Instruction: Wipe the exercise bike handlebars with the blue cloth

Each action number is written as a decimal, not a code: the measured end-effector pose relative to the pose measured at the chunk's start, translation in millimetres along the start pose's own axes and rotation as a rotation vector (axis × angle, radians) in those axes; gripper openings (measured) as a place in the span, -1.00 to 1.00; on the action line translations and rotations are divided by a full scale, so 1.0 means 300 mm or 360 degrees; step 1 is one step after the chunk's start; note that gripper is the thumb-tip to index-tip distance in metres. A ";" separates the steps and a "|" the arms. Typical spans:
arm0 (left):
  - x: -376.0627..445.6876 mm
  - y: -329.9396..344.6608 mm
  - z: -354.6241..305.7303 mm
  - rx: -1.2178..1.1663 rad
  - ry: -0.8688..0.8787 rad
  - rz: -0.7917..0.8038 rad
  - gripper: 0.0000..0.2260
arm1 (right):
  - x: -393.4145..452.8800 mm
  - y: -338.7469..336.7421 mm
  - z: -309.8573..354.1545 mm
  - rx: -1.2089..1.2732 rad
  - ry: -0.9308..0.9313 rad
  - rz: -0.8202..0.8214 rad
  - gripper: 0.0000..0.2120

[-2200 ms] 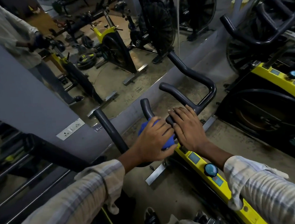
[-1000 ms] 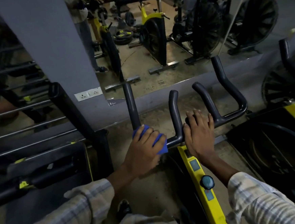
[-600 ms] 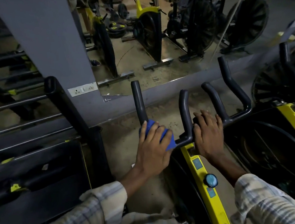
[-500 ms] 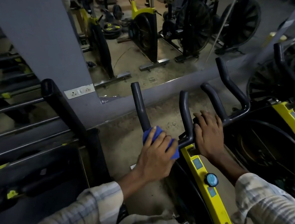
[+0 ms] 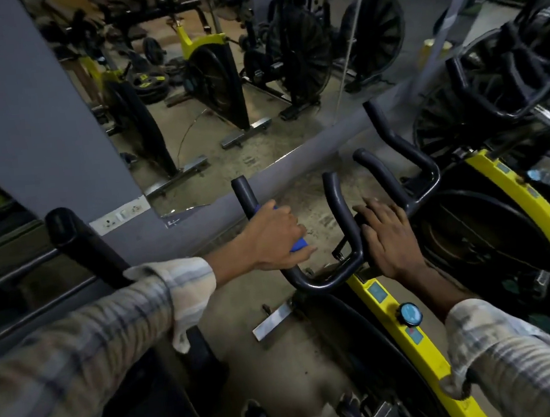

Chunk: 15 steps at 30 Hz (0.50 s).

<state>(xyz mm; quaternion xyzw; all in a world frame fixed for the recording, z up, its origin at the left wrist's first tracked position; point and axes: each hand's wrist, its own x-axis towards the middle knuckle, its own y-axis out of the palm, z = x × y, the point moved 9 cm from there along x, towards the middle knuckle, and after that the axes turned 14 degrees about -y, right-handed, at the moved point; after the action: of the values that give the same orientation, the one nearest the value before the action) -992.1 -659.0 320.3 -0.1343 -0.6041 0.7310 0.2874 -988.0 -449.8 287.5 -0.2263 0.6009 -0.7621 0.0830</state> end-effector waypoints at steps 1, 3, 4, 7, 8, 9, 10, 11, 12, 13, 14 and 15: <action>0.010 0.007 0.009 0.0042 0.0034 0.0022 -0.42 | 0.001 0.003 -0.003 -0.0004 0.0002 0.0010 -0.46; 0.027 0.007 0.046 0.0111 0.0027 -0.0003 -0.44 | 0.001 0.009 -0.009 0.0009 0.0009 0.0030 -0.46; 0.034 -0.002 0.067 0.0139 -0.0001 -0.0054 -0.44 | 0.001 0.010 -0.010 0.0013 0.0008 0.0034 -0.46; 0.028 -0.022 0.101 0.0169 -0.0083 -0.0174 -0.44 | 0.000 0.006 -0.007 0.0014 0.0000 0.0013 -0.46; 0.027 -0.026 0.103 0.0164 -0.0109 -0.0179 -0.45 | 0.001 0.005 -0.006 0.0023 -0.0002 -0.0003 -0.47; 0.028 -0.036 0.108 0.0168 -0.0147 -0.0165 -0.45 | 0.001 0.002 -0.005 0.0027 -0.0006 -0.0021 -0.48; 0.036 -0.054 0.115 0.0175 -0.0200 -0.0144 -0.46 | 0.002 0.001 -0.004 0.0026 -0.0007 -0.0035 -0.50; 0.054 -0.065 0.128 0.0194 -0.0268 -0.0071 -0.48 | 0.004 -0.002 -0.004 0.0026 -0.0008 -0.0050 -0.50; 0.077 -0.071 0.138 0.0217 -0.0330 0.0043 -0.51 | 0.003 -0.003 -0.004 0.0030 -0.0011 -0.0068 -0.51; 0.099 -0.073 0.142 0.0249 -0.0374 0.0159 -0.55 | 0.001 -0.005 -0.004 0.0034 -0.0019 -0.0094 -0.52; 0.122 -0.074 0.139 0.0296 -0.0387 0.0239 -0.58 | -0.002 -0.006 -0.004 0.0041 -0.0027 -0.0123 -0.53; 0.140 -0.069 0.130 0.0369 -0.0374 0.0305 -0.61 | -0.004 -0.007 -0.002 0.0050 -0.0031 -0.0147 -0.54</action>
<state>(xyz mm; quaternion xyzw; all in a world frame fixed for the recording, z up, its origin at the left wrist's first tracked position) -1041.5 -663.7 355.5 -0.0710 -0.5297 0.8304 0.1575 -987.0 -448.2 289.2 -0.2599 0.5769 -0.7722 0.0570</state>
